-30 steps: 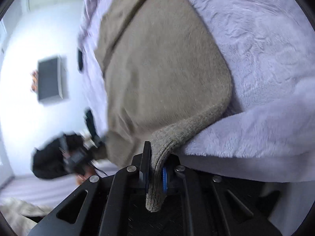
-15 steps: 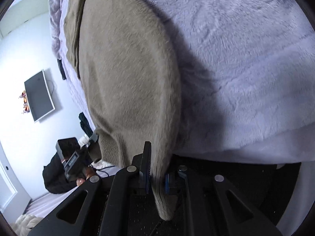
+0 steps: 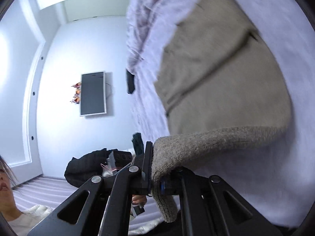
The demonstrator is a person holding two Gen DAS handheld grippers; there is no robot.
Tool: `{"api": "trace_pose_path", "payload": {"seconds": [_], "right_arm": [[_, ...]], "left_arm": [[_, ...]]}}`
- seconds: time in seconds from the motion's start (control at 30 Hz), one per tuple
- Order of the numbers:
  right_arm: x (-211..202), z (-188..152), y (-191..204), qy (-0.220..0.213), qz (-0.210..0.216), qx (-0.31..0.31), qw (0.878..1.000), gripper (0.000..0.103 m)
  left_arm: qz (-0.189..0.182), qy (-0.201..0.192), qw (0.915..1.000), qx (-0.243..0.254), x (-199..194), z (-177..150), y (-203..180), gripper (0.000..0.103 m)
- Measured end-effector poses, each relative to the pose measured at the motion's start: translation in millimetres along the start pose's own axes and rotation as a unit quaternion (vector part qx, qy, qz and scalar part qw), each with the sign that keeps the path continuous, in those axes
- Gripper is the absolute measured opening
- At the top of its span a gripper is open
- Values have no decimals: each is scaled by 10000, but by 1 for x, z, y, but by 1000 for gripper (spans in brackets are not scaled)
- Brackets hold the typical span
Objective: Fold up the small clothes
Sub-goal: 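Carry the held hem over the sweater body toward the collar with both grippers, then lay the hem down at the collar and open both grippers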
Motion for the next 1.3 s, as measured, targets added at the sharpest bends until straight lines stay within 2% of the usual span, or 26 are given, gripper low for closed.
{"api": "trace_pose_path", "payload": {"seconds": [0.07,0.17,0.27,0.37,0.53,0.63,0.73,0.77,0.8,0.87,0.9,0.93,1.03,1.07,1.1,1.17,1.3], "right_arm": [[3,28,16,-99,63,-141,9998,7],[15,67,33,-212,-58,-236,9995,7],[17,112,24,-320,-139,-110,9993,7],[37,153,9,-363,-325,179,9987,7],[68,197,-47,-287,-962,734,9922,7],[82,210,-67,-233,-1253,890,9878,8],[82,210,-73,-129,-1309,1039,9859,9],[80,210,-70,-104,-1298,998,9864,16],[77,209,-65,-59,-1300,885,9875,33],[71,204,-56,26,-1307,702,9889,59],[67,199,-52,54,-1241,633,9902,59],[63,194,-48,90,-1150,577,9916,59],[59,182,-46,186,-1008,518,9934,55],[61,181,-47,225,-992,510,9935,46],[65,182,-47,260,-1000,484,9935,31],[73,185,-47,295,-1144,395,9922,13],[79,205,-31,75,-1049,150,9943,13]], "left_arm": [[29,-213,9996,175,5,30,-7,15],[134,-429,9983,375,17,75,-13,15],[292,-542,9968,518,37,114,-13,15],[574,-518,9957,517,60,145,-2,15],[1300,-439,9894,469,93,168,32,15],[1505,-381,9872,355,99,168,47,15],[1563,-387,9862,398,92,165,43,15],[1590,-388,9854,465,88,164,38,15],[1600,-386,9849,529,83,162,34,15],[1561,-370,9853,583,72,156,27,15],[1528,-330,9860,574,67,151,27,16],[1476,-266,9872,537,67,148,26,16],[1322,259,9901,400,81,133,36,16],[1351,386,9893,403,88,130,39,16],[1366,495,9887,358,98,129,42,16],[1240,521,9905,279,112,131,42,16],[1137,300,9919,482,128,151,26,16]]}}
Point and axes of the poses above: each gripper's, at about its wrist camera, not at the fingertips, and x roughly the way its jaws point, y to its left, z to its top, the point moved 1 cm from there along x, roughly the way its jaws point, and after that the axes turned 11 degrees about -z, right-handed, at the moved point
